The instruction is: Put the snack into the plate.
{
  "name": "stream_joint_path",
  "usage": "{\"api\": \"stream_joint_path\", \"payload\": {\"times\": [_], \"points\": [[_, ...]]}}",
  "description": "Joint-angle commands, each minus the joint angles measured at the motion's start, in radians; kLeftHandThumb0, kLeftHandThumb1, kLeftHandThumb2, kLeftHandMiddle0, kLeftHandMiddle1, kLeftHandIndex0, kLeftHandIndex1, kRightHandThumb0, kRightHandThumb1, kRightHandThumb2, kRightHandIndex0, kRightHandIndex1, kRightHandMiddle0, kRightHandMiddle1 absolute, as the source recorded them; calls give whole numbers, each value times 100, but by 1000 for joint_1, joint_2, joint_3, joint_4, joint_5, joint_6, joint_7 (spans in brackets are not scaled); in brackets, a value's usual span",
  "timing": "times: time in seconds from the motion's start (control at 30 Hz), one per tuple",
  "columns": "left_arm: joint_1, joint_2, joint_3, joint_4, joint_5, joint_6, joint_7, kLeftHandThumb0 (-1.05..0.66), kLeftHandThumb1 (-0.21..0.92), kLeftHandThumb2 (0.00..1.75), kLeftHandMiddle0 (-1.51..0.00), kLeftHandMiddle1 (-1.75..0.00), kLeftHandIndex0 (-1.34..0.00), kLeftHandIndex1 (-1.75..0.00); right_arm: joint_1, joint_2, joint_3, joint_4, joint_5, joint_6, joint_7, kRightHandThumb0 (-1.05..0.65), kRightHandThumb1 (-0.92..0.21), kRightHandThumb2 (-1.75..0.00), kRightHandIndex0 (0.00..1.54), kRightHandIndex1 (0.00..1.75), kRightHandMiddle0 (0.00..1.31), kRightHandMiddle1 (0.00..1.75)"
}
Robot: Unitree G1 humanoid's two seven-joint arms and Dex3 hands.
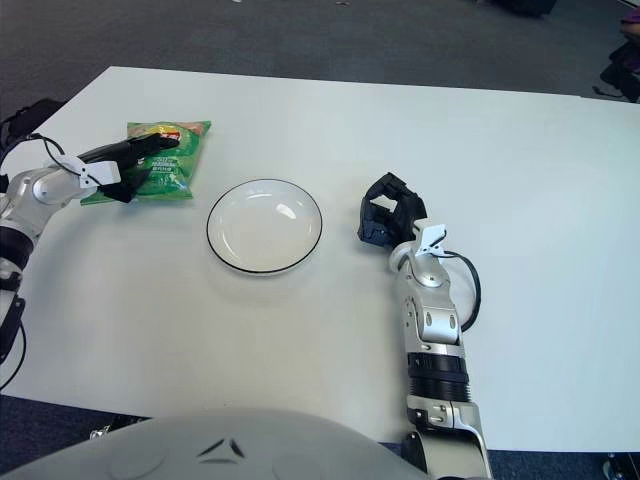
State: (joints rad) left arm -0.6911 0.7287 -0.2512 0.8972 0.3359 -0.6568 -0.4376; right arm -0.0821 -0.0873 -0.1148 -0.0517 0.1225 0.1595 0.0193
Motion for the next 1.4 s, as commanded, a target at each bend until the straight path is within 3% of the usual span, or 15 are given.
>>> {"api": "stream_joint_path", "payload": {"times": [0.0,0.43,0.67,0.93,1.37], "points": [[66,24,4,-64,-27,-3,-76,-87,92,118,-33,-14,0,-75,82,8,7,36,-14,32,-2,-49,-28,-136,113,175,64,175],[114,46,28,-183,-62,21,-148,-84,92,114,-37,-17,0,-73,85,5,12,41,-25,16,0,-50,-27,-137,112,175,65,175],[117,40,38,-197,-43,12,-118,-83,92,110,-35,-17,0,-71,85,6,12,43,-29,14,3,-50,-28,-136,111,175,65,175],[130,40,33,-232,148,18,152,-82,92,99,-23,-11,0,-69,83,5,11,51,-28,2,8,-49,-28,-136,112,175,64,175],[155,9,24,-288,324,141,416,-94,92,92,-1,0,0,-20,82,0,17,53,-33,2,12,-49,-29,-135,112,175,64,175]]}}
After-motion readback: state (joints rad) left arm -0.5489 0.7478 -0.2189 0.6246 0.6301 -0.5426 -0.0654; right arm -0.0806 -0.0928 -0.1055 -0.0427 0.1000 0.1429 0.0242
